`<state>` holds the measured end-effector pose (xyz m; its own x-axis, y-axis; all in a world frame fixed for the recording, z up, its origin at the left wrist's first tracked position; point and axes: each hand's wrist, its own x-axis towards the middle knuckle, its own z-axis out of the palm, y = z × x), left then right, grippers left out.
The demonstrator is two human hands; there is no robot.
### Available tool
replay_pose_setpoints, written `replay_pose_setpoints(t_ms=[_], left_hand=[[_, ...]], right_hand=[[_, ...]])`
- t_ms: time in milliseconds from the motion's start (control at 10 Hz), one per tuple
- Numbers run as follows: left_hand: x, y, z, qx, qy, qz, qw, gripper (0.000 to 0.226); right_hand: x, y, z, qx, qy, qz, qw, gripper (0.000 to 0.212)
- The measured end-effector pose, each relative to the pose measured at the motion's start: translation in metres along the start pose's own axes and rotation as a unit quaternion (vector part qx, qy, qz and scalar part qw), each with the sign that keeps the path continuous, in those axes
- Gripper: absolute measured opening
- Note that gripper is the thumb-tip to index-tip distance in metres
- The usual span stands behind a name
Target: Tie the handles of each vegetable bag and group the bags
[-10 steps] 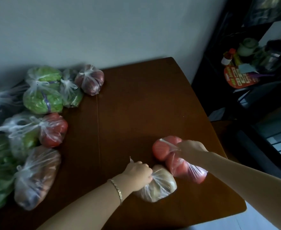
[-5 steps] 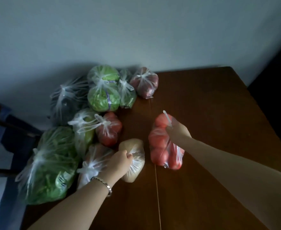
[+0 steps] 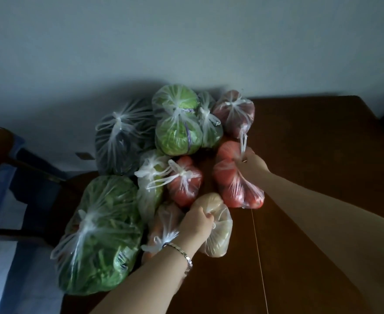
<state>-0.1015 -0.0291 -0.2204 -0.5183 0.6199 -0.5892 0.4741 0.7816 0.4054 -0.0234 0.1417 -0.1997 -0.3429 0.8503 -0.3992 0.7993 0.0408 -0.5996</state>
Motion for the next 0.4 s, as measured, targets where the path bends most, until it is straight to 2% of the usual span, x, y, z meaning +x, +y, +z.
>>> replay_pose_setpoints(t_ms=[100,200,300,400], left_hand=[[0.001,-0.001,-0.005,0.057,-0.031,0.015,0.998,0.039],[-0.001,0.009,-0.014,0.181,-0.031,0.035,0.982,0.046],[-0.006,0.027,-0.027,0.24,0.016,0.079,0.967,0.048],[-0.017,0.059,-0.051,0.214,0.044,0.125,0.968,0.034]], right_hand=[[-0.018,0.014,0.002,0.001,-0.018,0.007,1.0,0.04],[-0.038,0.024,-0.007,-0.063,-0.015,-0.012,0.998,0.035],[-0.057,0.025,-0.029,-0.096,-0.057,-0.028,0.993,0.027],[-0.065,0.028,-0.049,-0.096,-0.063,-0.008,0.993,0.026]])
